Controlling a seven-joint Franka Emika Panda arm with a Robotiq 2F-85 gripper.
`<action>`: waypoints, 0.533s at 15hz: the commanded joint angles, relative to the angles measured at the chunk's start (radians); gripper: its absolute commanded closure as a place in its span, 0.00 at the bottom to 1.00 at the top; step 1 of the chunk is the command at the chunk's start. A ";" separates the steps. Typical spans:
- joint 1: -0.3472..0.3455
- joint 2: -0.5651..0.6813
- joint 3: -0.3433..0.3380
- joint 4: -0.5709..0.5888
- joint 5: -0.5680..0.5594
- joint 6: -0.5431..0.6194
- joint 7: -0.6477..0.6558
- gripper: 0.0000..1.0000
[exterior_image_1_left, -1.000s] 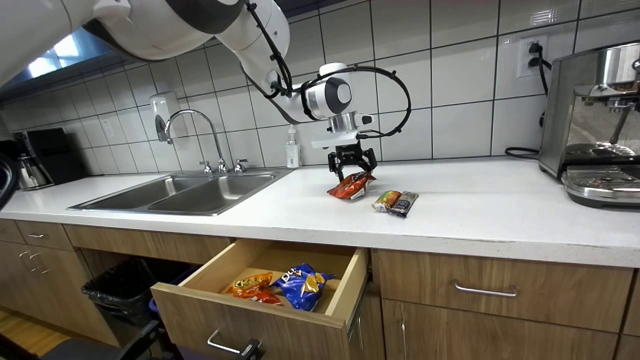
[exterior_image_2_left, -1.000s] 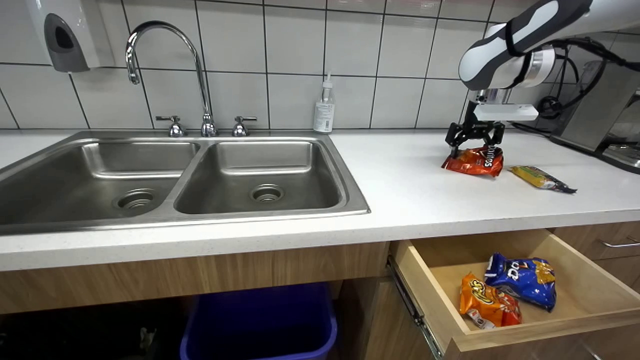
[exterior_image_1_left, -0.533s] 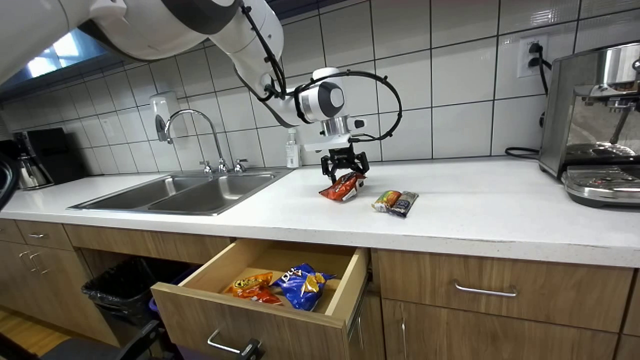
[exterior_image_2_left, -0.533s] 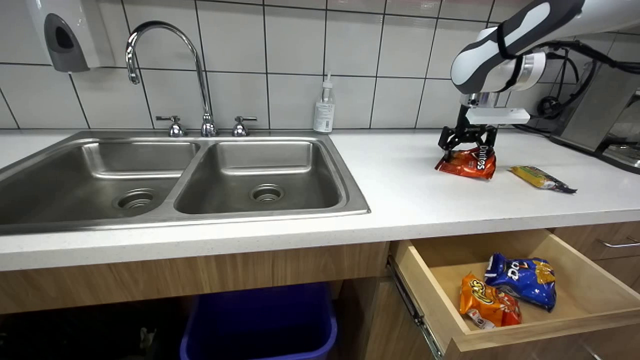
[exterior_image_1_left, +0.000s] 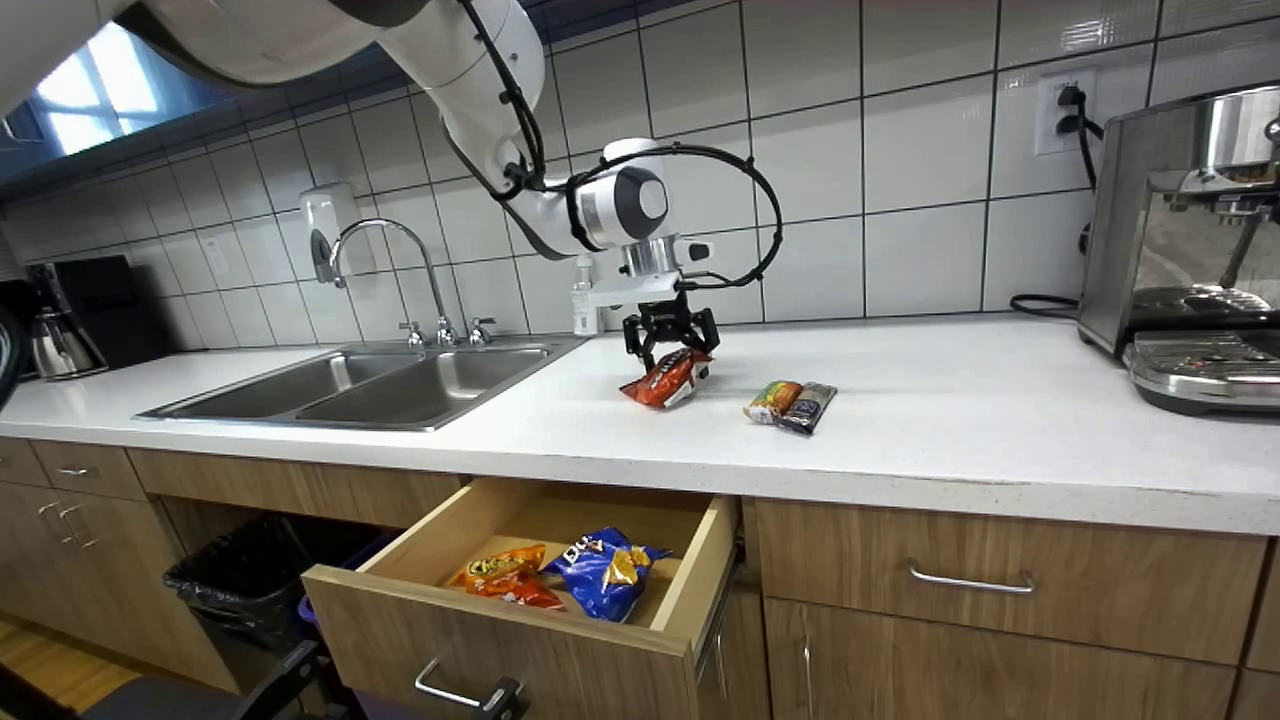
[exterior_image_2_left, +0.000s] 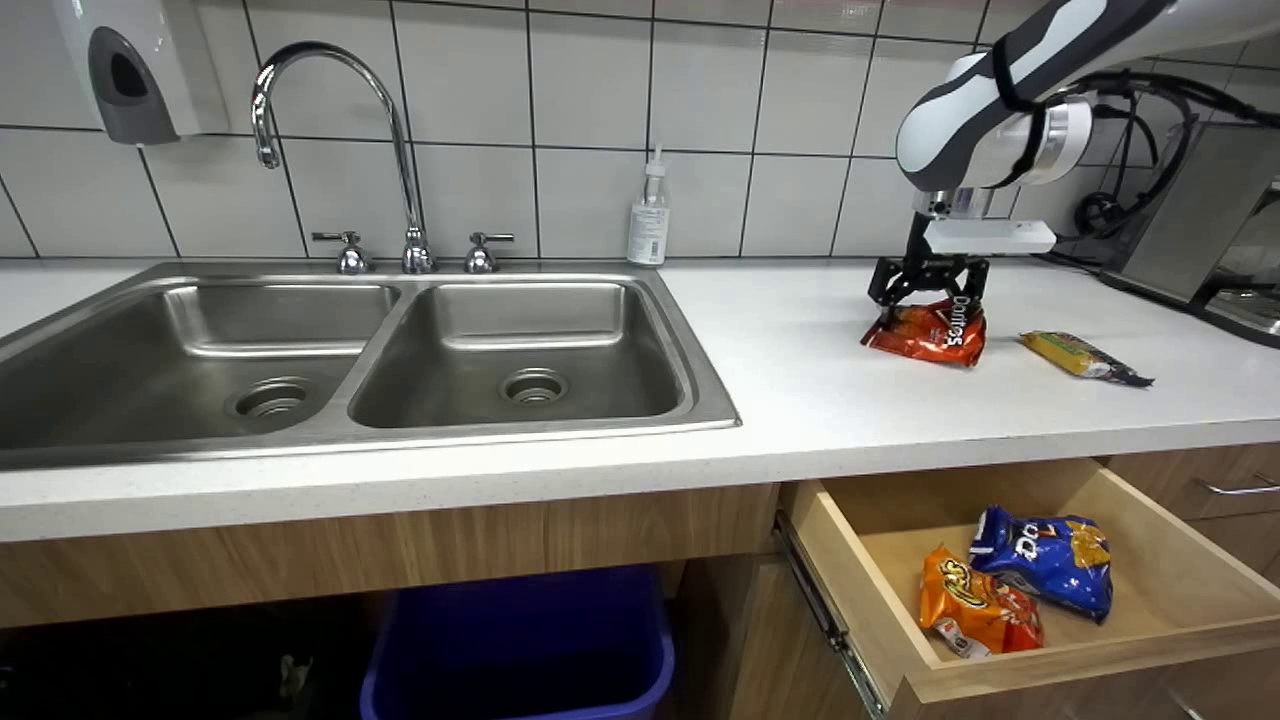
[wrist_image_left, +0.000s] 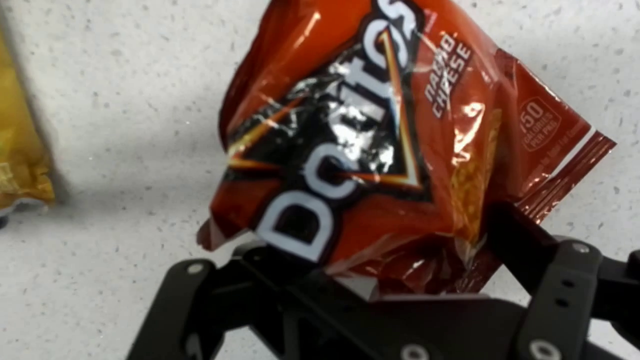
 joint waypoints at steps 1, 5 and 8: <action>0.016 -0.117 -0.005 -0.173 -0.004 0.066 0.024 0.00; 0.019 -0.195 -0.006 -0.309 -0.005 0.117 0.019 0.00; 0.021 -0.251 -0.006 -0.402 -0.007 0.142 0.015 0.00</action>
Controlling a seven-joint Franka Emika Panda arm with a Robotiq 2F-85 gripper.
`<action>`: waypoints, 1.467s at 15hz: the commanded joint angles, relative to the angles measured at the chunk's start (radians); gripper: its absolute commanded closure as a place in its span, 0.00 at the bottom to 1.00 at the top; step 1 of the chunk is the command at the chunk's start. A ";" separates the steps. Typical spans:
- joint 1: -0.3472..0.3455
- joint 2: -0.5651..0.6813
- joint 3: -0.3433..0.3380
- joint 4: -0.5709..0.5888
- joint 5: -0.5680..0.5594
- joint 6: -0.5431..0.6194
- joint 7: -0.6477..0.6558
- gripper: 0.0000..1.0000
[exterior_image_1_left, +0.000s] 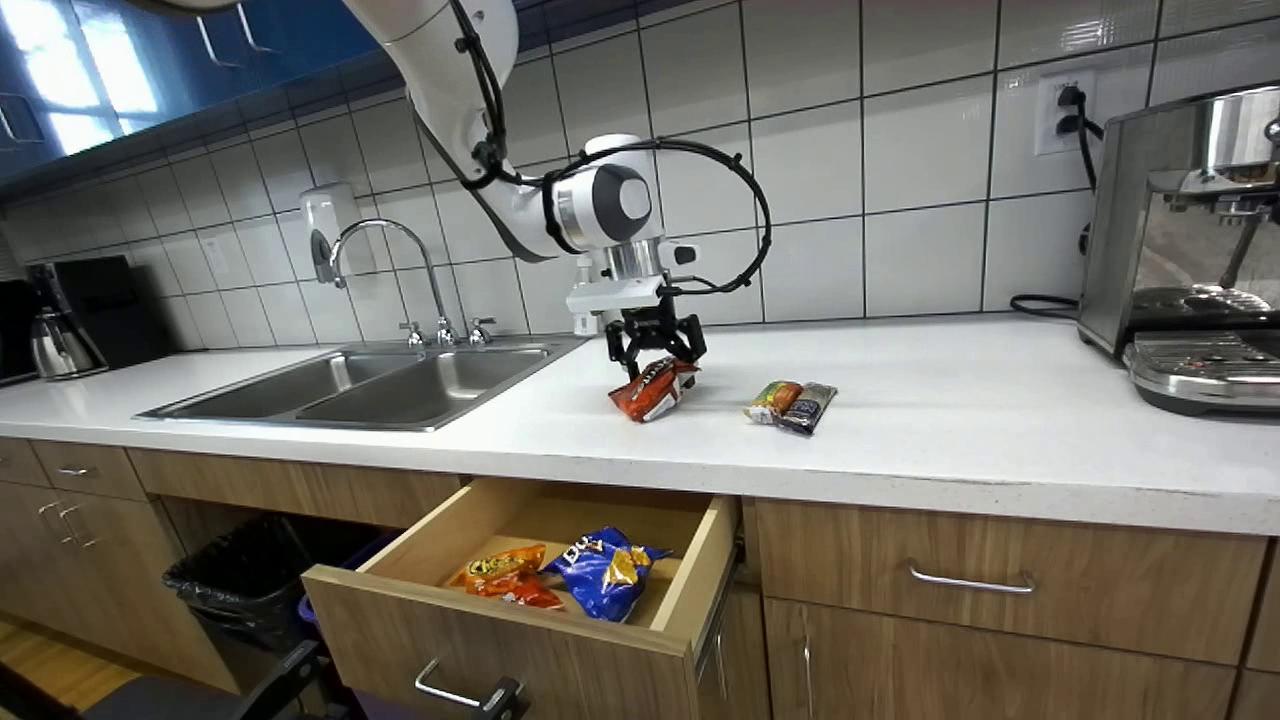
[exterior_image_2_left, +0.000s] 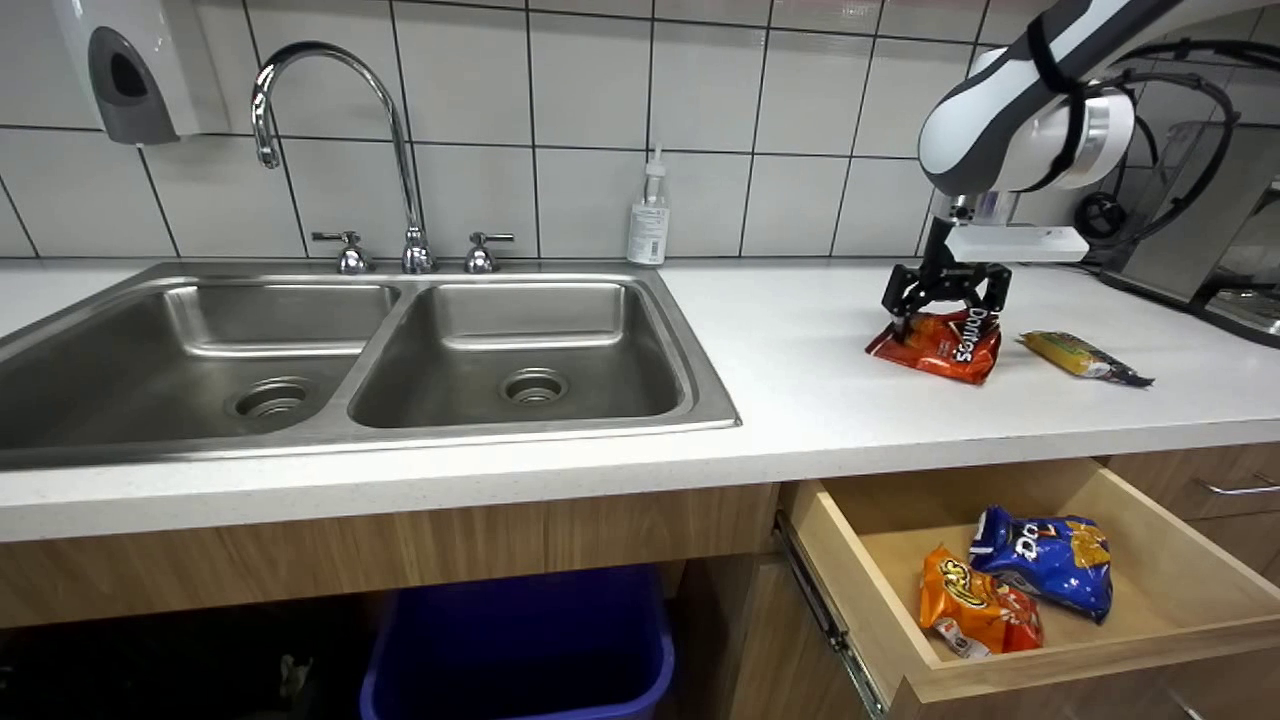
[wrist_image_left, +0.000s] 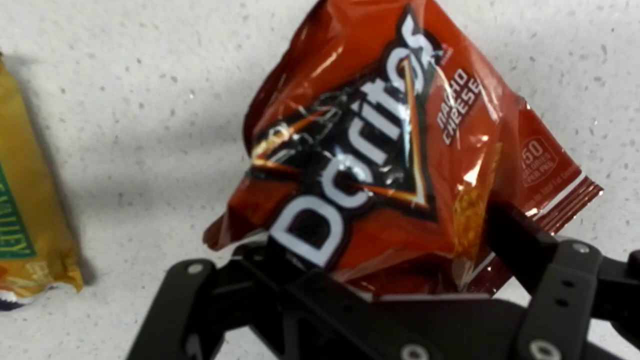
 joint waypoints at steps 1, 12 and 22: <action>0.009 -0.118 -0.006 -0.172 -0.007 0.049 0.012 0.00; 0.013 -0.268 -0.006 -0.396 -0.016 0.076 0.010 0.00; 0.056 -0.347 -0.001 -0.525 -0.029 0.099 0.035 0.00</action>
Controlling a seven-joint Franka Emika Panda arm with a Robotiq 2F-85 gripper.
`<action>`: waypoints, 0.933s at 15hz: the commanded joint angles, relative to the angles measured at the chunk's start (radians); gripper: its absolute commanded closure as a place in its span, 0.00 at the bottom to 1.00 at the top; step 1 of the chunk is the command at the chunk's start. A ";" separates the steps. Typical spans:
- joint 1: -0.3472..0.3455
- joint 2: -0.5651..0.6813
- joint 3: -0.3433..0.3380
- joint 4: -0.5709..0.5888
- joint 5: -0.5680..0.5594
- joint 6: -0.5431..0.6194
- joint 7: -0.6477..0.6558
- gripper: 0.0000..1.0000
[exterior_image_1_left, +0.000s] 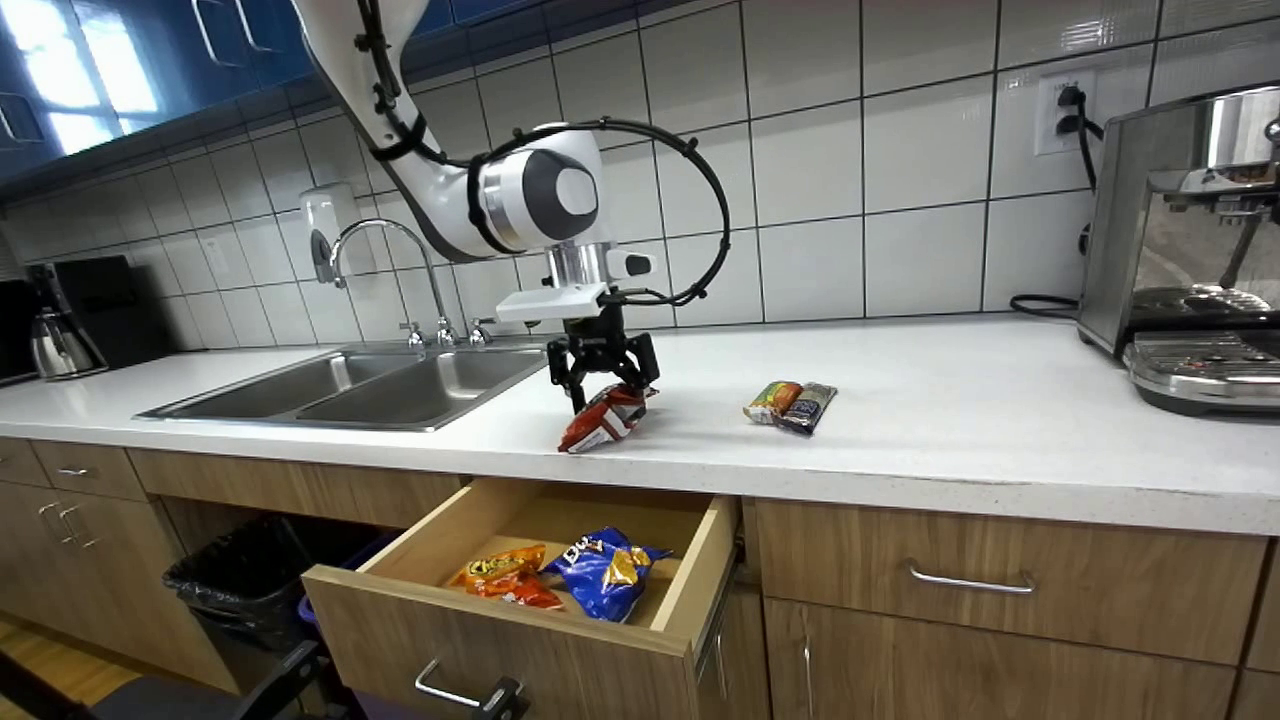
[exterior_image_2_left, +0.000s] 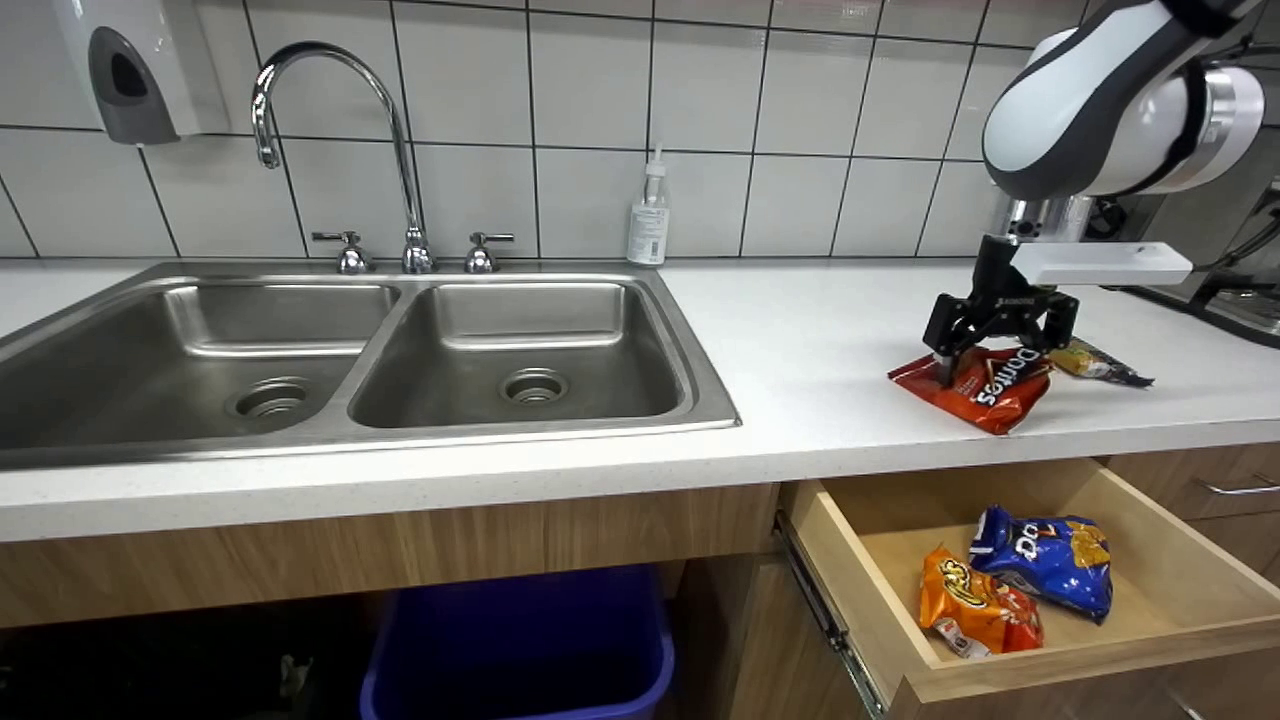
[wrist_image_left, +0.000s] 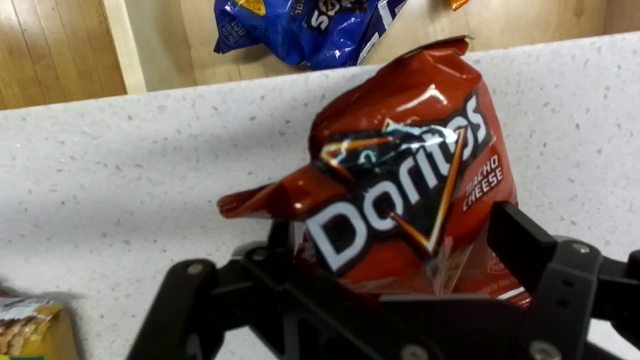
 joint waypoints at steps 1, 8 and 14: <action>0.024 -0.073 0.000 -0.096 -0.022 0.036 0.039 0.00; 0.070 -0.141 0.002 -0.214 -0.033 0.086 0.094 0.00; 0.101 -0.207 0.004 -0.324 -0.043 0.144 0.161 0.00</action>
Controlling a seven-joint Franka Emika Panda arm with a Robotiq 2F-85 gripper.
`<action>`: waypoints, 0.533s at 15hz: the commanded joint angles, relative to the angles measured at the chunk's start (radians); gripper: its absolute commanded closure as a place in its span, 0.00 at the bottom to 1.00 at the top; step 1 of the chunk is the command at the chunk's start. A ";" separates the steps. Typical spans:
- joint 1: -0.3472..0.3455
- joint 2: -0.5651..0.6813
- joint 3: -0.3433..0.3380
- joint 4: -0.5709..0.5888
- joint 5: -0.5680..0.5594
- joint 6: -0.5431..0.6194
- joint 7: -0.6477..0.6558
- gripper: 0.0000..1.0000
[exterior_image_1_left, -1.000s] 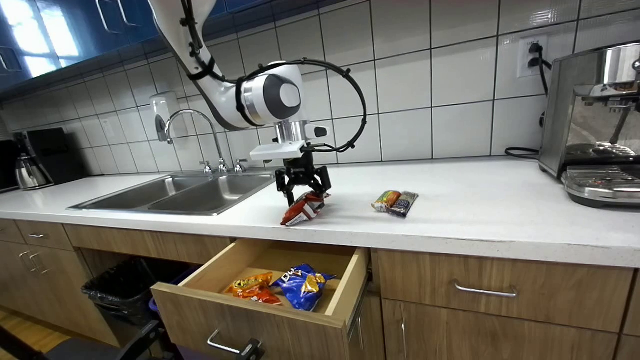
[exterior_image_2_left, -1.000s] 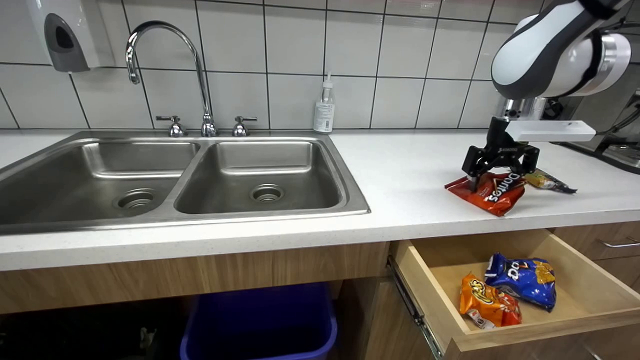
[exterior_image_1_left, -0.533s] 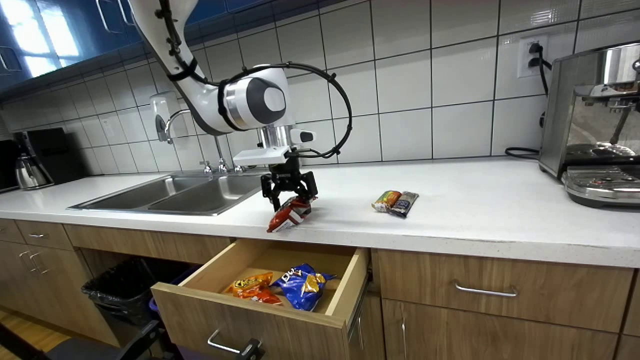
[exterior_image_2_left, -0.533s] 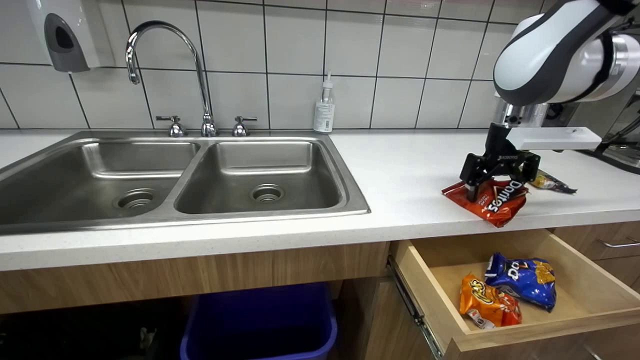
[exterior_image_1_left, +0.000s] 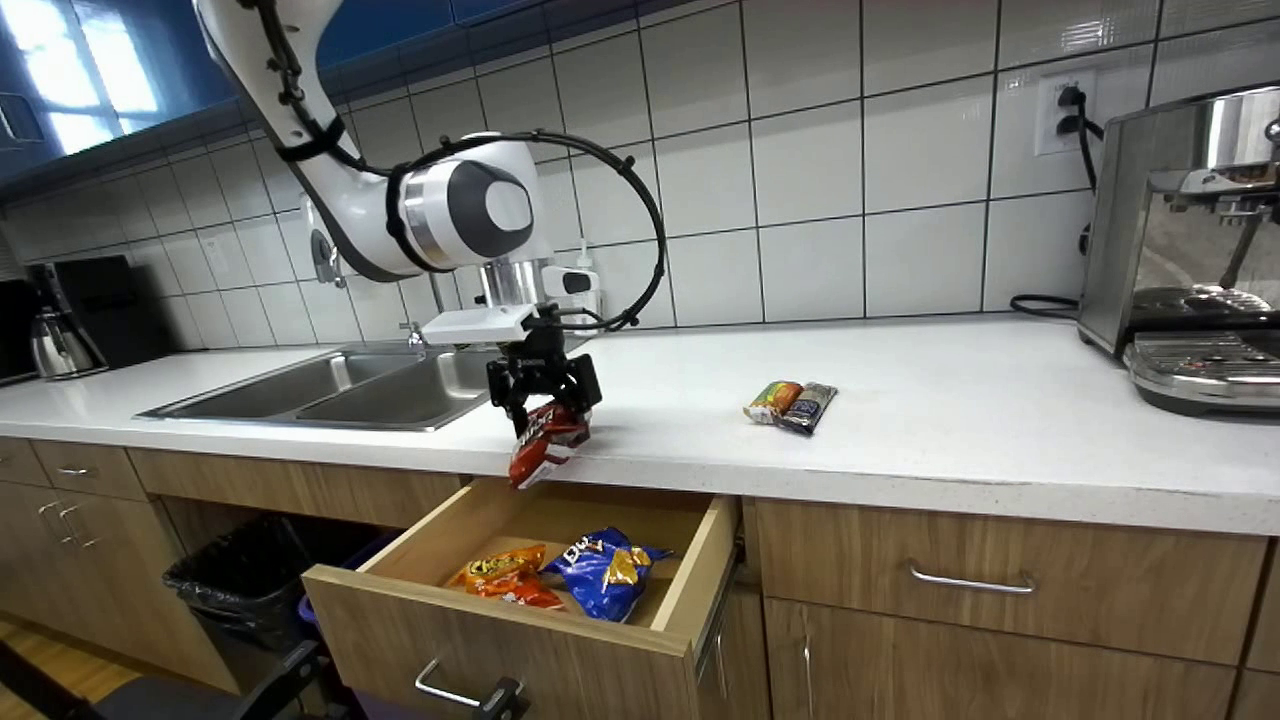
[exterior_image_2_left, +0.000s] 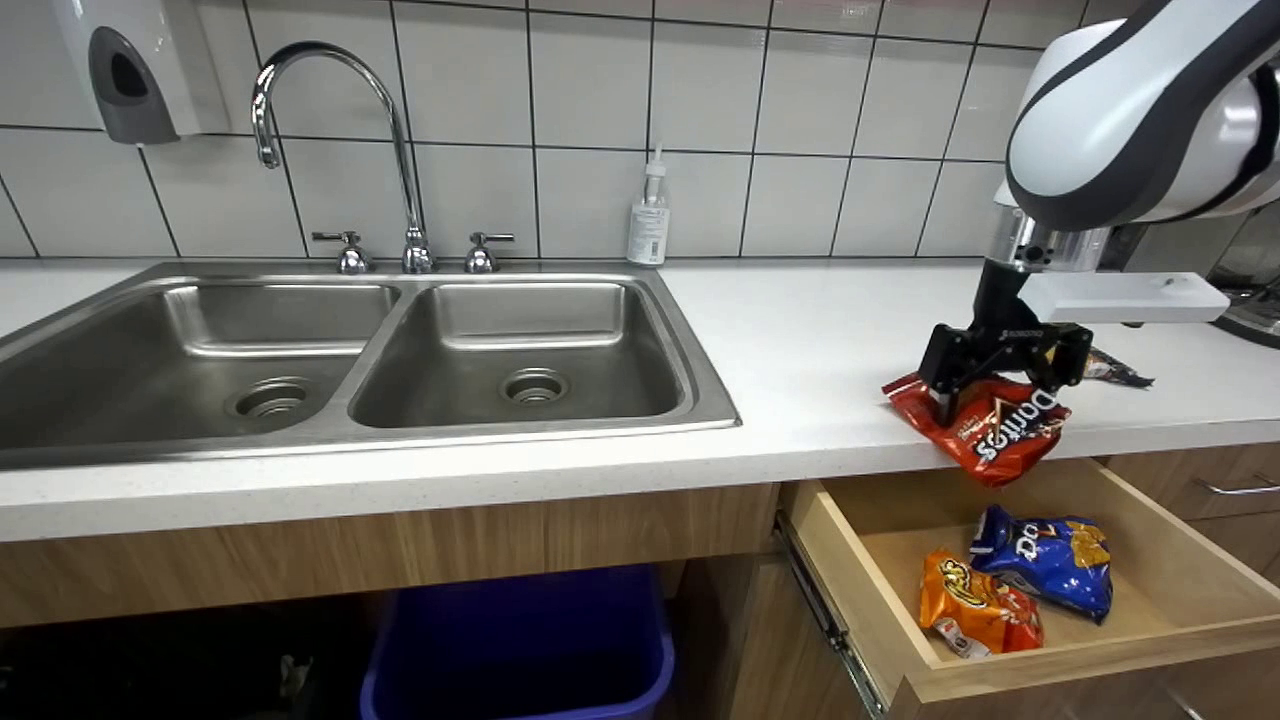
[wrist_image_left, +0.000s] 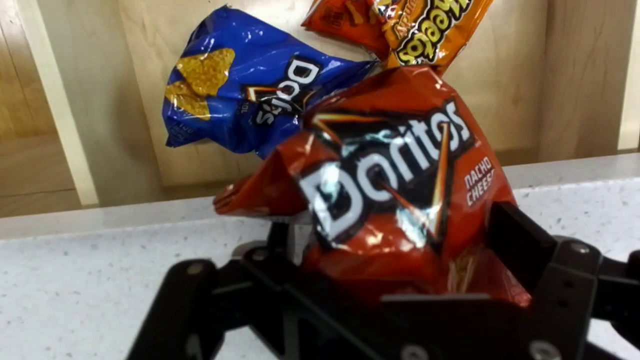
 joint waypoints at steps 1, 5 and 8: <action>0.013 -0.080 0.004 -0.098 -0.032 0.042 0.075 0.00; 0.016 -0.125 0.005 -0.163 -0.036 0.060 0.101 0.00; 0.009 -0.168 0.005 -0.214 -0.051 0.063 0.087 0.00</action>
